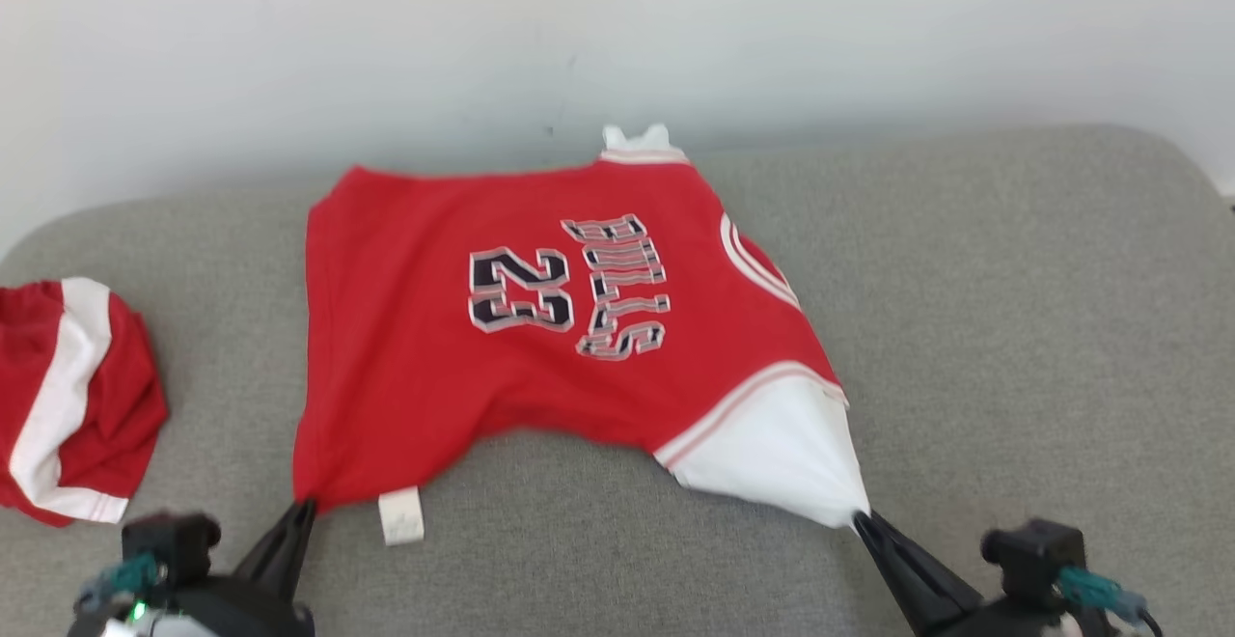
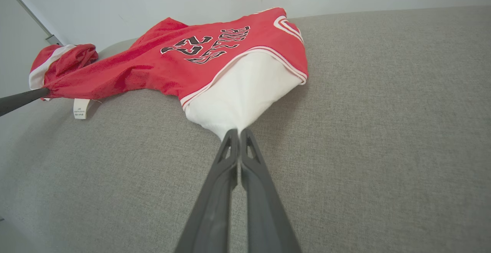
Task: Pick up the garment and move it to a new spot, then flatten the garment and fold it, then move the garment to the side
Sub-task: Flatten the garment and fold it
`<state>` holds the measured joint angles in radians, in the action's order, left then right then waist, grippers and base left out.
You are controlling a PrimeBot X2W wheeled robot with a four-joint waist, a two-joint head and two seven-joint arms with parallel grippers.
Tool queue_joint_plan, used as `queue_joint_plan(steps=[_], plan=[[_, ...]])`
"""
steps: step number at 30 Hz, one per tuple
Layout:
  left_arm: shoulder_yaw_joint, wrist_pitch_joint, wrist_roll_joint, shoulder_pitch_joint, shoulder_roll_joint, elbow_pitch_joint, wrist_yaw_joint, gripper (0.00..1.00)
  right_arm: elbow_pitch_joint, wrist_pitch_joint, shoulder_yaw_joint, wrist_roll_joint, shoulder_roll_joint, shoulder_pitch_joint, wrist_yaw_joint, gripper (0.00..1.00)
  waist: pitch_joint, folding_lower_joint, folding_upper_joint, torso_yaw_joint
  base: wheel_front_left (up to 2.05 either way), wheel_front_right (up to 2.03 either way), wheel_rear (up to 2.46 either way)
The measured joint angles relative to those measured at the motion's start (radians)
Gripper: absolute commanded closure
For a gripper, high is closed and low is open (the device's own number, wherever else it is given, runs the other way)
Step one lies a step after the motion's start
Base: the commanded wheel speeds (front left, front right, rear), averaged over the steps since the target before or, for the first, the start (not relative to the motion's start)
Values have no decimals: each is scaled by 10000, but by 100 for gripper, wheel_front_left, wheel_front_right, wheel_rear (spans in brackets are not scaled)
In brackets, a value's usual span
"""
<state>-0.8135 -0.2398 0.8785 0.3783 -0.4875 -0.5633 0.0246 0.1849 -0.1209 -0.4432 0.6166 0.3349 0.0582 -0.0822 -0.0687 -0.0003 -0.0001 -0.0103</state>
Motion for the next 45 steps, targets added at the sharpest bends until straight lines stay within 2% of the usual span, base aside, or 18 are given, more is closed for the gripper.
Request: queue_joint_plan(steps=[9,12,26,32,36,45], plan=[[61,-58,-98,-1230,-240,464,-688,100,-602,293,370,397,560,-1181,395,100,782,1,0,-65,0,0,0],[134,-75,-65,-1622,-278,686,-840,100,-740,518,387,543,635,-1550,401,100,887,1,0,-95,0,0,0],[192,-75,48,-2317,-186,1461,-1139,100,-1189,1315,77,963,552,-2180,732,100,922,3,1,-229,0,0,0],[337,-75,4,-2335,-514,1586,-1300,100,-1239,1538,205,963,639,-2177,924,100,928,3,1,-326,0,0,0],[349,-75,-44,-2369,-520,1789,-1313,100,-1266,1607,261,963,717,-2208,1095,100,907,3,1,-386,0,0,0],[364,13,-58,-2542,-456,2142,-1390,100,-1398,1843,155,961,631,-2161,1191,100,796,3,1,-423,0,0,0]])
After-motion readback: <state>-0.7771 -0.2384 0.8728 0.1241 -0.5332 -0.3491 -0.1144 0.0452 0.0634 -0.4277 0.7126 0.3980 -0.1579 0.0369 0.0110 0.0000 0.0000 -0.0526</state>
